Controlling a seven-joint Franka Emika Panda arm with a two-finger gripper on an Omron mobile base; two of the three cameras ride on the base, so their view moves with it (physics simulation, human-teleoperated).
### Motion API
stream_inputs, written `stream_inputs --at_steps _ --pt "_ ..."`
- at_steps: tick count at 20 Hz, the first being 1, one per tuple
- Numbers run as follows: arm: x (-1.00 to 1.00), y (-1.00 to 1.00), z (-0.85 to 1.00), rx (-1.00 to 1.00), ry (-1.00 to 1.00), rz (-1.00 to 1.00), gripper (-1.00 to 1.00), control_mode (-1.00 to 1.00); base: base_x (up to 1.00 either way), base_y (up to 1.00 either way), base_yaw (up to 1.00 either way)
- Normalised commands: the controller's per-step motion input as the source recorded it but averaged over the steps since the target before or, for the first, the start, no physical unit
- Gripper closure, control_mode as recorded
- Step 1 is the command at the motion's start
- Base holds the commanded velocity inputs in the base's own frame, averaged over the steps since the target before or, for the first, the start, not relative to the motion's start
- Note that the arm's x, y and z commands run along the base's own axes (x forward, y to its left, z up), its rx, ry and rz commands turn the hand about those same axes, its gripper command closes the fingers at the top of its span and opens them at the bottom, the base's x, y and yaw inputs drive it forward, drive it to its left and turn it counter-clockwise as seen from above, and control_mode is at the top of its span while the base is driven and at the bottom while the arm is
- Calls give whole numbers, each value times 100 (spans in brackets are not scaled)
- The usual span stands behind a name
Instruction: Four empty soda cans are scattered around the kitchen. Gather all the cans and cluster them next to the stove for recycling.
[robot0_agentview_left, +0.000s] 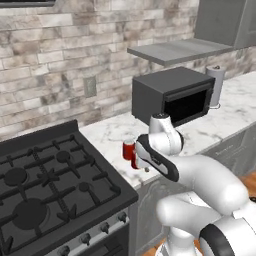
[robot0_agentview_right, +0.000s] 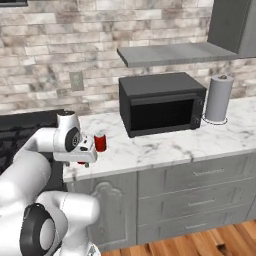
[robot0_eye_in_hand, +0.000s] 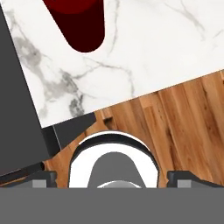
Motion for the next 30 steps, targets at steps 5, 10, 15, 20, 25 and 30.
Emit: stream_inputs --at_steps 5,10,15,20,25,30 --pt "0 0 0 0 0 0 -100 100 -6 -27 -59" --pt "0 0 0 0 0 0 -100 100 0 -14 -80" --pt "0 0 0 0 0 0 -100 100 0 -1 -97" --pt "0 0 0 0 0 0 -100 100 0 1 -100" --pt "0 0 0 0 0 0 -100 100 0 1 -100" --pt "0 0 0 0 0 0 -100 100 0 1 -100"
